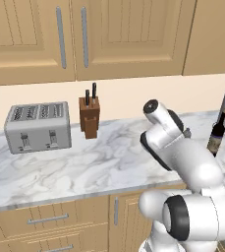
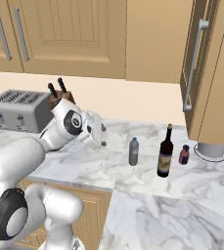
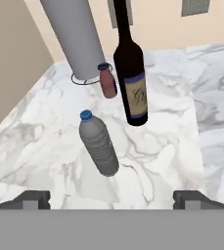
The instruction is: Place the drinks on the dining counter in a tight cluster.
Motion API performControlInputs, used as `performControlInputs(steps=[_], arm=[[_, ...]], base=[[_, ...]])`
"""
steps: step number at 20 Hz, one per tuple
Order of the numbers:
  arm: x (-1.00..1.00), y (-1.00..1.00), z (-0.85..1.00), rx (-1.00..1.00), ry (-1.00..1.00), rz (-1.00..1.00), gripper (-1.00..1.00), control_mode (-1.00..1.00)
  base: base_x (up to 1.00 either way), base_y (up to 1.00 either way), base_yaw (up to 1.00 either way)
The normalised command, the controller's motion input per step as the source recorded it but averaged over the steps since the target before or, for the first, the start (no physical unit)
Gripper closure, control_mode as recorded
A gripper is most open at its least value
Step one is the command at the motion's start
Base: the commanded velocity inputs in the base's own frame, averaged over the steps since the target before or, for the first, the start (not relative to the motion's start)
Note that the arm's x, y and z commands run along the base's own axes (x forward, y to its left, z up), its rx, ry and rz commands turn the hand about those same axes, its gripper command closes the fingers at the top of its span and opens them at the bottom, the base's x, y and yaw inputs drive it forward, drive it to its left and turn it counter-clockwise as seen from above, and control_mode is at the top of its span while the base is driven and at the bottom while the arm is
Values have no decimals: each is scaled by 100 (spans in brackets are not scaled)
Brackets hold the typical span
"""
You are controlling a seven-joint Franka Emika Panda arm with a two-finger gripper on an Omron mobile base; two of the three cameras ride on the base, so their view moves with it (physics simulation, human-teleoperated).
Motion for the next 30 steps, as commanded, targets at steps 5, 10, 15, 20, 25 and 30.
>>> performControlInputs(steps=[5,10,15,20,25,30], arm=[[31,-2,-22,-3,0,-30,-100,-100],[16,-21,-7,0,-1,7,-100,-100],[8,-5,-8,0,0,6,-100,-100],[-3,-4,-21,0,-1,0,-100,-100],[3,-25,-29,0,0,0,-100,-100],[12,-23,-27,0,0,0,-100,-100]], base=[[0,0,0],[0,0,0],[0,0,0],[0,0,0],[0,0,0],[0,0,0]])
